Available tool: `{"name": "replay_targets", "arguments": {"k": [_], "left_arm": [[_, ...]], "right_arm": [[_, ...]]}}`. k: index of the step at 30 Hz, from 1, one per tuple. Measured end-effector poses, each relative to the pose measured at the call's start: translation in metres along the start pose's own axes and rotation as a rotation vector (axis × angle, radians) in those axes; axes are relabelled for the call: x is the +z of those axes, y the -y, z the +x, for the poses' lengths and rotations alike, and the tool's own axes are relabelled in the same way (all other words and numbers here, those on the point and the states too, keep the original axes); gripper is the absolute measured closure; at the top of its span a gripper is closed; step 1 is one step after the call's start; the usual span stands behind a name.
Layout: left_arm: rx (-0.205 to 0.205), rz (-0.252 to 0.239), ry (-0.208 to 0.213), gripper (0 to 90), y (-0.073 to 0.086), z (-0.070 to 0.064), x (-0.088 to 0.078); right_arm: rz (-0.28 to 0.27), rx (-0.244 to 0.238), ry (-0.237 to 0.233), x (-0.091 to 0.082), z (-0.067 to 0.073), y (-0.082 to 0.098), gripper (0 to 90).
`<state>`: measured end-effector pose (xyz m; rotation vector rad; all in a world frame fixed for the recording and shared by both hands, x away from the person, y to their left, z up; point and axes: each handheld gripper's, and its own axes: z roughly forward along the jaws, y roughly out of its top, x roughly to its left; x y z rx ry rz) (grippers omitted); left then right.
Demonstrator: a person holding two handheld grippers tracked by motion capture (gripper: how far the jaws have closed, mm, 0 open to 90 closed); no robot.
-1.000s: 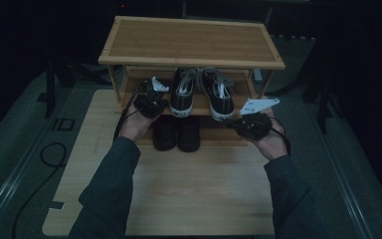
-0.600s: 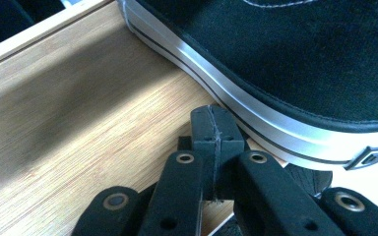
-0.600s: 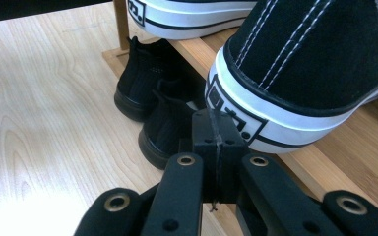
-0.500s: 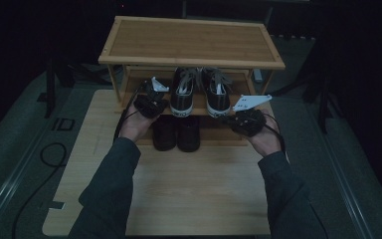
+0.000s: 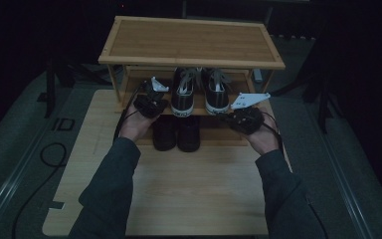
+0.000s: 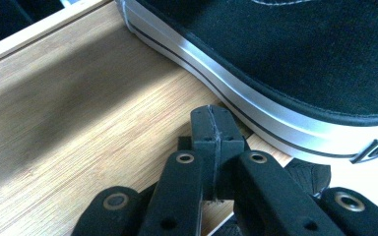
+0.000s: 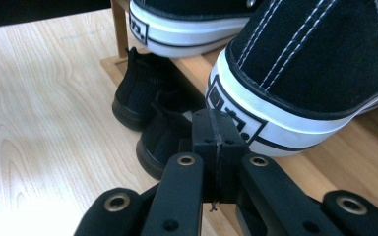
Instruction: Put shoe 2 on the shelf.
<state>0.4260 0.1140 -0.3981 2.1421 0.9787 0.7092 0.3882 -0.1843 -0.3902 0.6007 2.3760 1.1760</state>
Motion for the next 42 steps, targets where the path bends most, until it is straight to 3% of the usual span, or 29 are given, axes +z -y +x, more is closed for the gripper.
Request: {"name": "replay_targets", "arguments": {"k": [7, 11, 15, 32, 37, 39, 42], "left_arm": [[-0.003, -0.001, 0.001, 90.0, 0.0, 0.0, 0.0], [-0.001, -0.002, 0.002, 90.0, 0.0, 0.0, 0.0], [0.001, 0.0, -0.001, 90.0, 0.0, 0.0, 0.0], [0.013, 0.01, -0.012, 90.0, -0.003, -0.002, 0.0], [0.009, -0.002, 0.011, 90.0, -0.005, -0.006, 0.002], [0.023, 0.017, -0.01, 90.0, -0.008, -0.009, 0.002], [0.02, 0.02, -0.007, 90.0, -0.009, -0.009, 0.002]], "right_arm": [[0.04, -0.022, 0.002, 0.011, 0.004, 0.002, 90.0], [0.018, 0.002, -0.01, 0.013, 0.004, 0.004, 90.0], [0.026, -0.012, 0.002, 0.014, 0.004, -0.002, 90.0], [0.045, -0.011, -0.012, 0.019, 0.005, -0.001, 90.0], [0.042, -0.012, -0.014, 0.018, 0.004, -0.001, 90.0], [0.042, -0.011, -0.013, 0.017, 0.004, -0.001, 90.0], [0.038, -0.013, -0.017, 0.015, 0.003, -0.001, 90.0]]}}
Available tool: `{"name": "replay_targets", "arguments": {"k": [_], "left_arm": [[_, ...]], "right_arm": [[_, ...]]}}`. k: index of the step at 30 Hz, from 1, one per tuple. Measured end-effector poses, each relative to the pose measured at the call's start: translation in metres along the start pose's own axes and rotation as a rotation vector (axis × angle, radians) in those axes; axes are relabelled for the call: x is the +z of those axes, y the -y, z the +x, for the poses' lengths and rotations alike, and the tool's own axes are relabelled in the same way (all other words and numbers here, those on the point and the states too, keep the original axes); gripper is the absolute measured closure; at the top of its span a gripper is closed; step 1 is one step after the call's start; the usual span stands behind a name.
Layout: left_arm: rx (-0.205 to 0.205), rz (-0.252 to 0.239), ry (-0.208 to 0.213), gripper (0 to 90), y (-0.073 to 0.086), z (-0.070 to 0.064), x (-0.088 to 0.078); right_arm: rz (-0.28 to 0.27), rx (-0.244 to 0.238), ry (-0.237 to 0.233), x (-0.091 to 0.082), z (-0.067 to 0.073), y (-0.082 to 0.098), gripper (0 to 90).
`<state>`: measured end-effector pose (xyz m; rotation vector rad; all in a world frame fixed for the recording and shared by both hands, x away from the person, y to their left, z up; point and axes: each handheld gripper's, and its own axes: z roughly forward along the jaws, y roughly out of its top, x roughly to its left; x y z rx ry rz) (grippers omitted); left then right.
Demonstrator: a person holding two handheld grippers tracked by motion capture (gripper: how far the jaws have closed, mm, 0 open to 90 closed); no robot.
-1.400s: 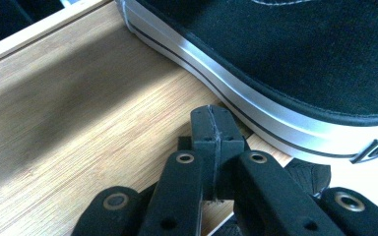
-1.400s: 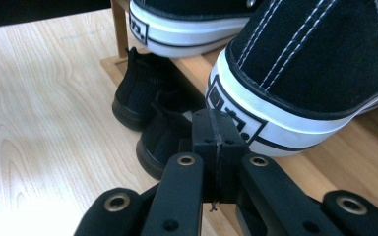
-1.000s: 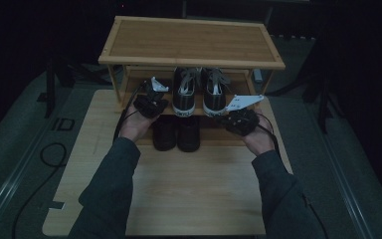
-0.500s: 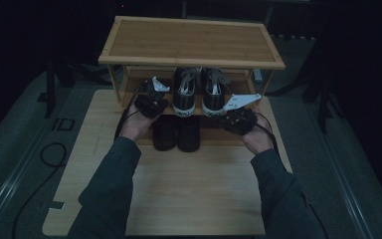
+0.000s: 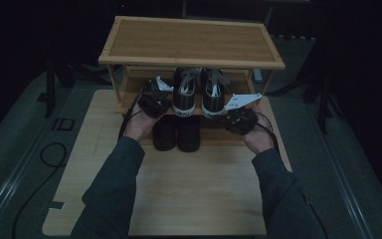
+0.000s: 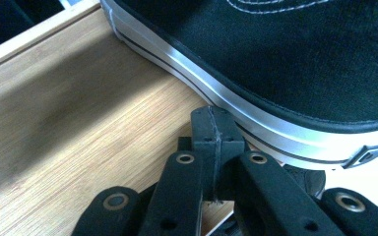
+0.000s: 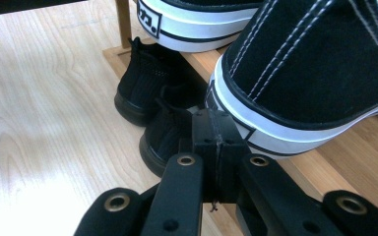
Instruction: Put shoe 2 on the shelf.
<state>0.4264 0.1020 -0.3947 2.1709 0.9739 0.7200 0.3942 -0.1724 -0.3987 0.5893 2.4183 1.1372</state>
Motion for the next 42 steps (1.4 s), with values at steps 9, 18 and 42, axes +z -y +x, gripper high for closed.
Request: {"name": "replay_targets", "arguments": {"k": [9, 18, 42], "left_arm": [[-0.003, -0.002, -0.011, 90.0, 0.0, -0.002, 0.0], [0.003, -0.001, -0.014, 90.0, 0.0, -0.003, 0.0], [0.012, -0.014, 0.006, 88.9, 0.001, -0.004, -0.005]], "right_arm": [[-0.001, 0.003, 0.004, -0.001, 0.0, 0.001, 90.0], [-0.013, 0.038, 0.024, -0.007, -0.007, 0.008, 90.0], [-0.006, 0.028, 0.008, 0.002, 0.001, 0.007, 90.0]]}}
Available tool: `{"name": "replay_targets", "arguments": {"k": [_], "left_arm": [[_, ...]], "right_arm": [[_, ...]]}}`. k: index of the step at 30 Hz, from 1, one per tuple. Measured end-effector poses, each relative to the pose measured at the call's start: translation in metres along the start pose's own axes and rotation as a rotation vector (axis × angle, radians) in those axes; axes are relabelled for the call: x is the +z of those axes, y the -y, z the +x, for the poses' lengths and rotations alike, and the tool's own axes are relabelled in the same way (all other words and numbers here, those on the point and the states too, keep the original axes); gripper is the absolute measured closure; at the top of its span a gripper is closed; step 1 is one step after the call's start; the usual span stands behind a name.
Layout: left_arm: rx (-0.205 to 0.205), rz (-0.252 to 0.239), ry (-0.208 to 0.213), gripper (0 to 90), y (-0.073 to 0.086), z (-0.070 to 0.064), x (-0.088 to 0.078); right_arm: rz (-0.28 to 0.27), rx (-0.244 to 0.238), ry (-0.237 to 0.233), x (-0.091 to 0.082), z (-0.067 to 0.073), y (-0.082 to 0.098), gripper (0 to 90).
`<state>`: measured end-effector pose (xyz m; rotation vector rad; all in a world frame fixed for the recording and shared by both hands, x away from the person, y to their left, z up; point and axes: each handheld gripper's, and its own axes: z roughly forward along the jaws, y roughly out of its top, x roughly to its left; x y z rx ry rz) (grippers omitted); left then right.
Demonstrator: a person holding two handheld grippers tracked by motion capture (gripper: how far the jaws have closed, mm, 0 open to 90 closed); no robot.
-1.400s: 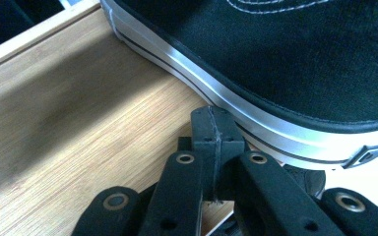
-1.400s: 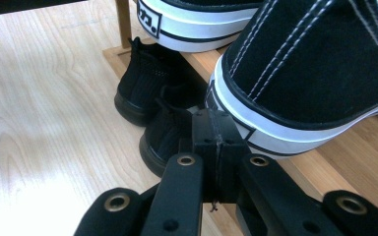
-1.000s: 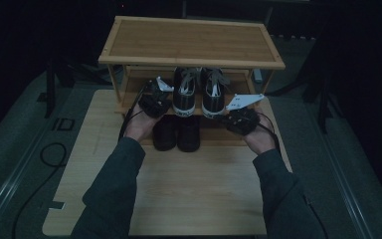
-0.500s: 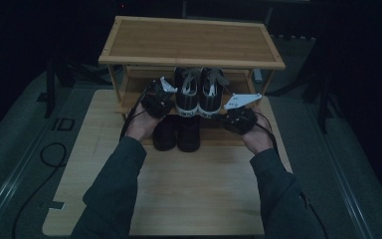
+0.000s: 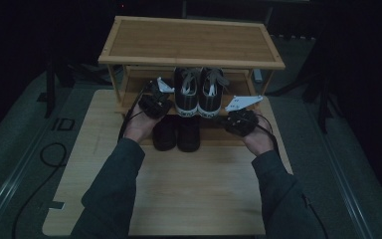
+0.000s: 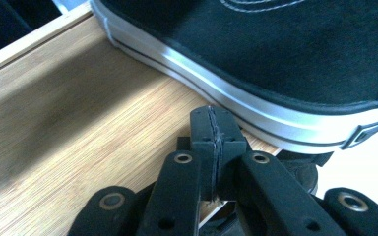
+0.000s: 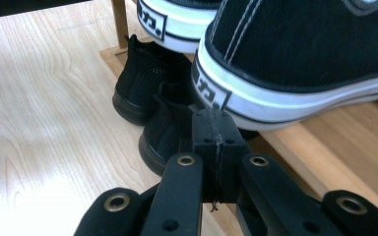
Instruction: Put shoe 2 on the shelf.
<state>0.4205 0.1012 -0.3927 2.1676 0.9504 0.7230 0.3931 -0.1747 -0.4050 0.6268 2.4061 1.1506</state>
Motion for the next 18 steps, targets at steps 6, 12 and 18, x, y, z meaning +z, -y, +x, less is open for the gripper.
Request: {"name": "replay_targets", "arguments": {"k": [6, 12, 18], "left_arm": [[-0.014, -0.006, -0.002, 88.6, 0.003, 0.003, -0.002], [-0.018, -0.017, -0.001, 88.3, 0.003, 0.006, -0.007], [-0.026, -0.034, -0.001, 87.9, 0.004, 0.009, -0.01]], "right_arm": [[0.005, 0.011, -0.01, 0.001, 0.001, 0.007, 90.0], [0.019, 0.016, -0.016, 0.003, 0.001, 0.013, 90.0], [0.035, 0.022, -0.019, 0.004, 0.001, 0.02, 90.0]]}}
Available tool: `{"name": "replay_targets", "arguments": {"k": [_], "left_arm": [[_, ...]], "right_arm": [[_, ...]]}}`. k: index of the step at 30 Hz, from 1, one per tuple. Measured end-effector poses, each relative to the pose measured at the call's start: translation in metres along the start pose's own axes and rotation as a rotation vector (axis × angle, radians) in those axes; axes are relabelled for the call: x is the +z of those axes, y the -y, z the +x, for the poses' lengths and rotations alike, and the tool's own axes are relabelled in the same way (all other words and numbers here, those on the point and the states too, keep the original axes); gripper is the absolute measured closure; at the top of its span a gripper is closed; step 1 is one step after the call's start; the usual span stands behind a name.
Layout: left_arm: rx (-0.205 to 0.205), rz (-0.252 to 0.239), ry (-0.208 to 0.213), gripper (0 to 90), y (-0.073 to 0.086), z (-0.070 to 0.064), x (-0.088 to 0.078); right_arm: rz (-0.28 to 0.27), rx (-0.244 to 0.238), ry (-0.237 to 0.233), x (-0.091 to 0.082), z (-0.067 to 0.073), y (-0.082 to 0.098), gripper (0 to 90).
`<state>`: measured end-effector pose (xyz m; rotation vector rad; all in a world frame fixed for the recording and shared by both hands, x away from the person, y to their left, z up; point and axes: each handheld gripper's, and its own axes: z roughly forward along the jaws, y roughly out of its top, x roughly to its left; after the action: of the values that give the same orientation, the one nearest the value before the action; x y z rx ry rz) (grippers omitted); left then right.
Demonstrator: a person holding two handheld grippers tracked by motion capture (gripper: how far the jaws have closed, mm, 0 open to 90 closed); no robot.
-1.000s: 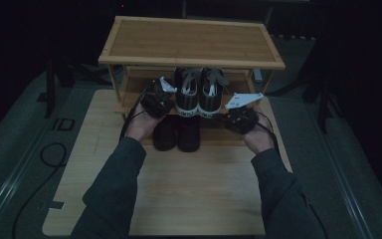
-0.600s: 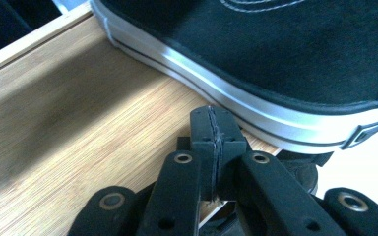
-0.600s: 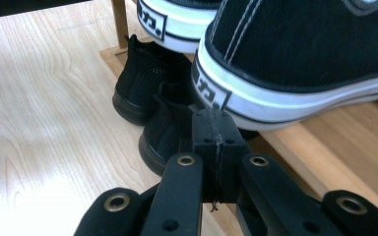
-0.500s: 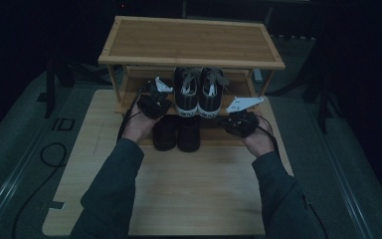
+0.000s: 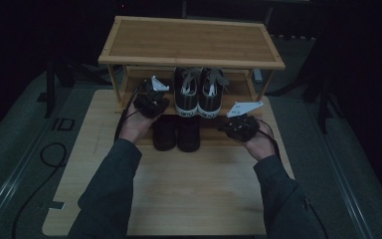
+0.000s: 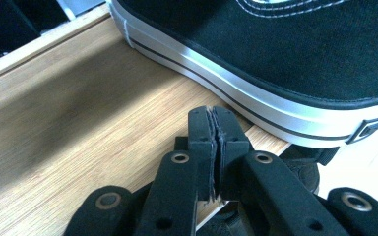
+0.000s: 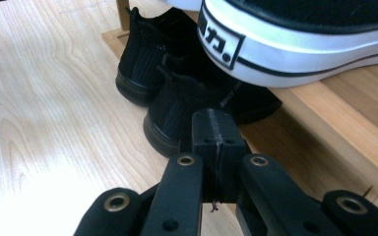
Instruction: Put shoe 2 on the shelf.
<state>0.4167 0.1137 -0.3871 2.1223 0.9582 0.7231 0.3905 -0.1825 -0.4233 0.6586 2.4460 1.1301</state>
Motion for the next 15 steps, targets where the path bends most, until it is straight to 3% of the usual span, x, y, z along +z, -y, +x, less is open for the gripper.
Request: {"name": "replay_targets", "arguments": {"k": [5, 15], "left_arm": [[-0.022, -0.019, 0.007, 87.3, 0.001, 0.002, -0.005], [-0.022, -0.031, 0.005, 86.0, 0.005, 0.008, -0.016]], "right_arm": [[0.011, 0.009, -0.003, 0.001, -0.001, 0.005, 90.0], [0.03, 0.011, -0.013, 0.005, 0.0, 0.012, 90.0]]}}
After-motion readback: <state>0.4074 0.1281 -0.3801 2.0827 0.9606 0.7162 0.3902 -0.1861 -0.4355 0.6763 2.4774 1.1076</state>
